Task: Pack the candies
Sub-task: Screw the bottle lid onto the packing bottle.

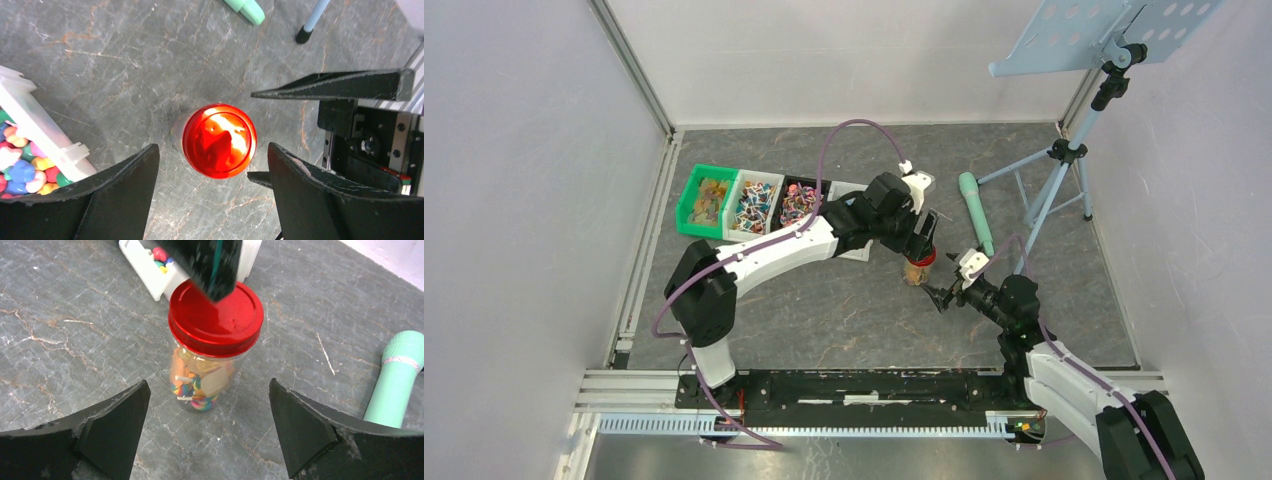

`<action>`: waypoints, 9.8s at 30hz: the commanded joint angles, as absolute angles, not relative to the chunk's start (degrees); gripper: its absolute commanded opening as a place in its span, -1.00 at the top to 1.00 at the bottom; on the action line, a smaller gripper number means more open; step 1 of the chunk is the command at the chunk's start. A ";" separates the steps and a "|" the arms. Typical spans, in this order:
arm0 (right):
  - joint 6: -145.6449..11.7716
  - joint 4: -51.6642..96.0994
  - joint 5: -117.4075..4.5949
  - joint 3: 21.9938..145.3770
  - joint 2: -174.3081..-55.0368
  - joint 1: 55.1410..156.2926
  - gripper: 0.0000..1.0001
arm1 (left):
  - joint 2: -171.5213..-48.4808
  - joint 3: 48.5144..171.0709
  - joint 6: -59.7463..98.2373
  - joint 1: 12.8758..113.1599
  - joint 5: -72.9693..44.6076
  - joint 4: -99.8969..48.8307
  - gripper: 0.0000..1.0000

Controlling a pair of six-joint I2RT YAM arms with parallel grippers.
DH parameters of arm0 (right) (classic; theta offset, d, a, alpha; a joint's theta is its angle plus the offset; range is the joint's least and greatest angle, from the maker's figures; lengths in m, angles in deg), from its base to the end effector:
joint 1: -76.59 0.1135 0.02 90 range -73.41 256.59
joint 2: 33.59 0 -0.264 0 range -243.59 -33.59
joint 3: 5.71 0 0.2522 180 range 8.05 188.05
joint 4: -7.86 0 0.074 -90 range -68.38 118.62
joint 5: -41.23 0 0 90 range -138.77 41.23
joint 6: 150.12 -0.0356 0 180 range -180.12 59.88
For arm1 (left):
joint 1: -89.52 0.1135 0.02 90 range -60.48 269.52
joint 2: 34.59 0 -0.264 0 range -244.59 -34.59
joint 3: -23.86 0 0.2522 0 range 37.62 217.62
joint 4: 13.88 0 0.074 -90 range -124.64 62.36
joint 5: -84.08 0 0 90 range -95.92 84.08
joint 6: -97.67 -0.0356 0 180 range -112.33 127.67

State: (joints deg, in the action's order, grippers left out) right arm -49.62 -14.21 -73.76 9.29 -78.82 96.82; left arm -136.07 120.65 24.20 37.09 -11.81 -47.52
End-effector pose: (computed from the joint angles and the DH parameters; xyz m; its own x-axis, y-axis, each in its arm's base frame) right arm 0.1423 0.0685 0.1589 -0.0023 -0.1769 -0.9842 -0.7183 0.6851 -0.1214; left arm 0.2469 -0.3270 0.2837 -0.6008 0.3168 -0.7339 0.6953 0.6601 -0.2842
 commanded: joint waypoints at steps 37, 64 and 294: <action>-47.47 -35.46 -76.02 7.66 -100.04 99.21 -0.92 | -143.22 128.06 13.06 32.39 -0.42 -56.51 -0.48; -49.59 -70.66 -72.11 12.16 -123.50 103.62 -0.73 | -141.25 126.44 18.51 32.41 -0.84 -60.27 -0.50; -60.04 -60.45 -102.83 22.63 -103.57 117.15 0.17 | -101.25 93.64 -28.18 41.04 -53.92 -51.17 0.16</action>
State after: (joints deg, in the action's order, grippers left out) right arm -60.44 -51.28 -92.82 20.35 -106.39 117.63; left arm -99.06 92.65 -18.90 40.04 -44.36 -42.44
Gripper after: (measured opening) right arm 0.678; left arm 0.684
